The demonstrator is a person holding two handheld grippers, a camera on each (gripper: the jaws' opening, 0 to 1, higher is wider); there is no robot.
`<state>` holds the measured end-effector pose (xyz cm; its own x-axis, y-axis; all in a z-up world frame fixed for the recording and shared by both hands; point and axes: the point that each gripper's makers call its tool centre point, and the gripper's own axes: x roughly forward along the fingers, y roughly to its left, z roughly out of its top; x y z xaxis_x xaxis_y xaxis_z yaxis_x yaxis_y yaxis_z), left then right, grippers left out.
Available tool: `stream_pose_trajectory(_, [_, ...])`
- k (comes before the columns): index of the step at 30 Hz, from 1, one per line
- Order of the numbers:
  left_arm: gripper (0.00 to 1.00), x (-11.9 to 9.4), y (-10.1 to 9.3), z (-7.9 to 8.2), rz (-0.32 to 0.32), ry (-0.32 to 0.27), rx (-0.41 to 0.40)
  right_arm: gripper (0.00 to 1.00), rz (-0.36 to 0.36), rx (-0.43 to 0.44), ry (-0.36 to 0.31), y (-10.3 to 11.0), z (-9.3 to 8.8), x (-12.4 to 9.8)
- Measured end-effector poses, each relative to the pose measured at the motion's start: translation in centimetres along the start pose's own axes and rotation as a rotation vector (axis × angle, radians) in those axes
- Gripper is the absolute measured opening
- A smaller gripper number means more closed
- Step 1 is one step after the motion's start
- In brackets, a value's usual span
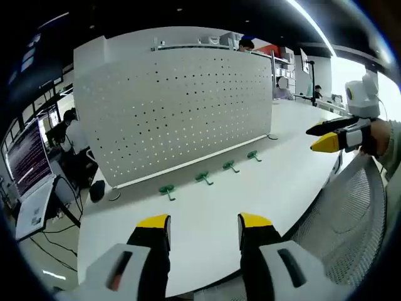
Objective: Insert the hook assembly into the mounting plate slot until the hook locks in place.
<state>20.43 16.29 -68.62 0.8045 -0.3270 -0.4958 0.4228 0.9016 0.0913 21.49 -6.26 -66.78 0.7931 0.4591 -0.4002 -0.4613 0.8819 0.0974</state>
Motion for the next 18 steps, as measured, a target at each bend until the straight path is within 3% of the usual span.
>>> stream_pose_trajectory(18, [0.45,-0.61,0.57,-0.32,0.001,0.000,-0.001,0.65,-0.001,0.000,0.002,0.87,-0.08,0.01])
